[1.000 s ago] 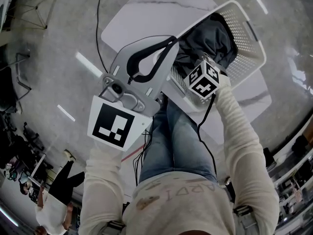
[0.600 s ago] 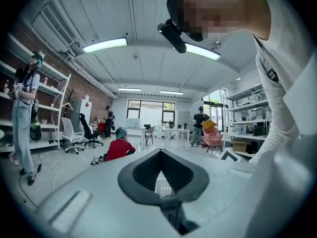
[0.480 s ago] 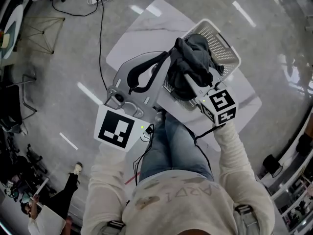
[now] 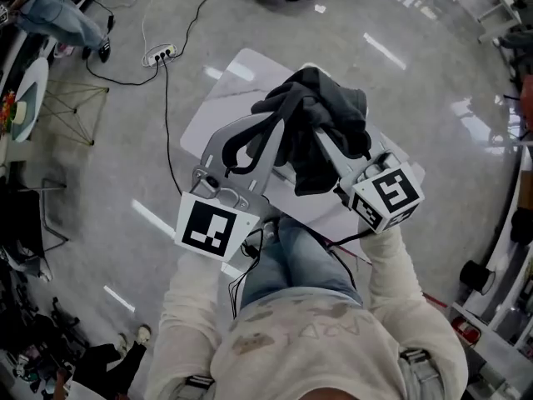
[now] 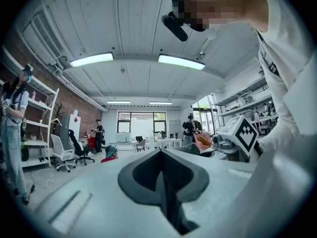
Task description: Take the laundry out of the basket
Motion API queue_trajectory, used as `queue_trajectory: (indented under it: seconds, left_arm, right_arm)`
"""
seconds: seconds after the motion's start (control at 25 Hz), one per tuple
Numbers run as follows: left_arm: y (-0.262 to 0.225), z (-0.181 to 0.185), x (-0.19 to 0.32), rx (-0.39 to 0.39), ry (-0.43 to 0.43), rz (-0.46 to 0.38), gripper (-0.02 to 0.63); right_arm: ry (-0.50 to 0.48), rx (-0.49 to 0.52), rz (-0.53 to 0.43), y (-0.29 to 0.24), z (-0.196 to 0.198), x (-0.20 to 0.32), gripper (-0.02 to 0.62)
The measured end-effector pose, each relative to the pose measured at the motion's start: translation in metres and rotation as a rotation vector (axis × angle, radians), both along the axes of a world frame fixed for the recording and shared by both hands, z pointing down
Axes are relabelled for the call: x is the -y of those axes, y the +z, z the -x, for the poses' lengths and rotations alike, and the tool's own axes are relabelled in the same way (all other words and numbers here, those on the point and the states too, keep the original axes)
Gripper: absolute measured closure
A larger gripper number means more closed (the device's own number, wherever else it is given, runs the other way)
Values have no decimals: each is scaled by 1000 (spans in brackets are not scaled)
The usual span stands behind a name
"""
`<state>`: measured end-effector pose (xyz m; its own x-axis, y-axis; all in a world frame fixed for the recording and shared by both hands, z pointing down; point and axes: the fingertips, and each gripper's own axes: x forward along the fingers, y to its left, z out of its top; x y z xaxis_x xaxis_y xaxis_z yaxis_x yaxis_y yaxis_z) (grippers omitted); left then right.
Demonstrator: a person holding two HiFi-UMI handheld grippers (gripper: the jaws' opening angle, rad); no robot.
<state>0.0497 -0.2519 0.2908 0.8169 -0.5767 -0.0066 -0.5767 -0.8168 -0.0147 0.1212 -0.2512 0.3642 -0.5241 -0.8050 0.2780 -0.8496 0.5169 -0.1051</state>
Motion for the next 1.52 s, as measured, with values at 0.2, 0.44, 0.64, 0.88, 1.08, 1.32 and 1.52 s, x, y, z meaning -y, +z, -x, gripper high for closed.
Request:
queue_trajectory:
  seconds: [0.2, 0.44, 0.64, 0.88, 1.08, 1.32, 1.52]
  left_arm:
    - [-32, -1, -34, -22, 29, -49, 604]
    - [-72, -1, -73, -50, 58, -107, 604]
    - [-91, 6, -107, -49, 91, -140, 604]
    - [-112, -1, -146, -54, 133, -179, 604]
    - [-129, 3, -155, -69, 139, -183, 604]
    - [-148, 1, -176, -83, 126, -197, 606]
    - [-151, -10, -211, -77, 104, -202, 605]
  right_arm:
    - [36, 2, -104, -57, 3, -30, 472]
    - [81, 21, -224, -122, -4, -68, 471]
    - [112, 9, -293, -158, 3, -103, 471]
    - [131, 4, -364, -192, 4, -142, 471]
    - [138, 8, -395, -212, 13, -157, 471]
    - [130, 11, -408, -227, 13, -182, 469]
    - [116, 41, -398, -223, 0, -214, 468]
